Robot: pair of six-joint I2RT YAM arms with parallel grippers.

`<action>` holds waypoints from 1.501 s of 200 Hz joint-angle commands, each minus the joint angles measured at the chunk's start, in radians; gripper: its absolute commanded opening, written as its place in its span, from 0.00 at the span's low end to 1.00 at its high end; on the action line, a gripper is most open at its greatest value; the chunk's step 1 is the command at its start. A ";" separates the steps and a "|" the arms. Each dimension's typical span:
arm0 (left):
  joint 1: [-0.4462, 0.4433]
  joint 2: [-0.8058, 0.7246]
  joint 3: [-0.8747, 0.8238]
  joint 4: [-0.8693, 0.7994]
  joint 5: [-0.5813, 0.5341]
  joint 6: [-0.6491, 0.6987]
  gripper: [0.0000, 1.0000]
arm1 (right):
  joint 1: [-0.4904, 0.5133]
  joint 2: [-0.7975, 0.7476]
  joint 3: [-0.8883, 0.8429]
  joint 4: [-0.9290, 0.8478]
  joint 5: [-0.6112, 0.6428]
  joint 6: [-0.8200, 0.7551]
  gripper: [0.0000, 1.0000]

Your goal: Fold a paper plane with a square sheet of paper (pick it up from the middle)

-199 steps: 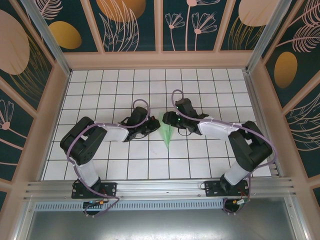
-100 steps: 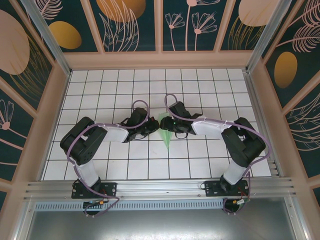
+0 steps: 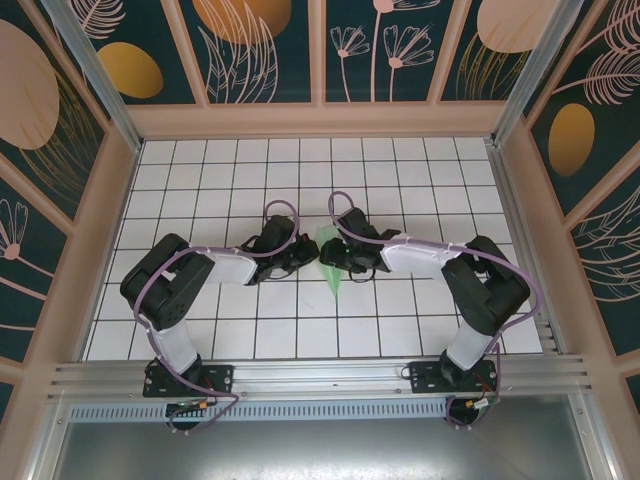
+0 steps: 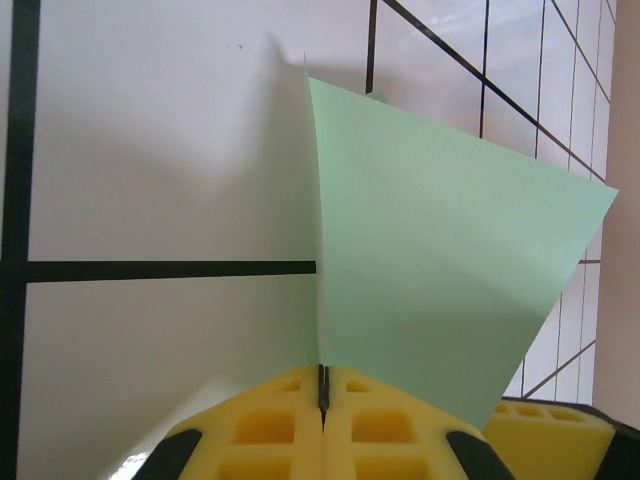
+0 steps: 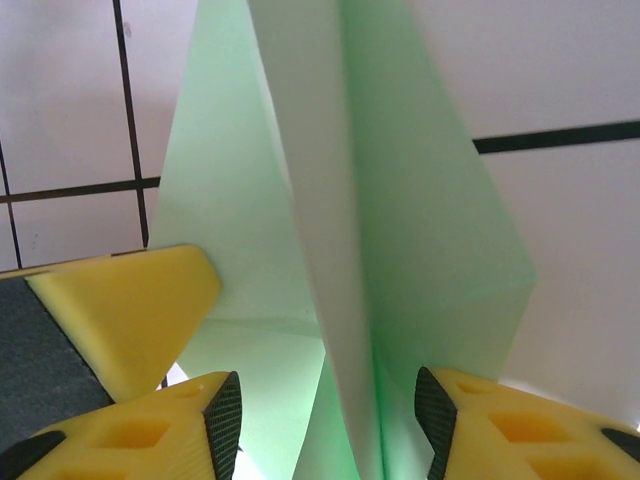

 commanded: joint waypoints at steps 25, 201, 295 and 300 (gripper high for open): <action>0.009 0.020 0.007 0.018 0.017 -0.008 0.00 | 0.023 -0.024 0.010 -0.067 0.033 0.038 0.47; 0.107 -0.180 0.101 -0.315 -0.134 0.147 0.76 | 0.019 0.031 0.169 -0.303 0.229 -0.051 0.11; 0.164 -0.250 0.081 -0.478 -0.342 0.205 0.99 | 0.000 0.131 0.221 -0.328 0.205 -0.065 0.22; 0.164 -0.248 0.081 -0.478 -0.341 0.205 0.99 | 0.002 0.134 0.222 -0.324 0.199 -0.064 0.22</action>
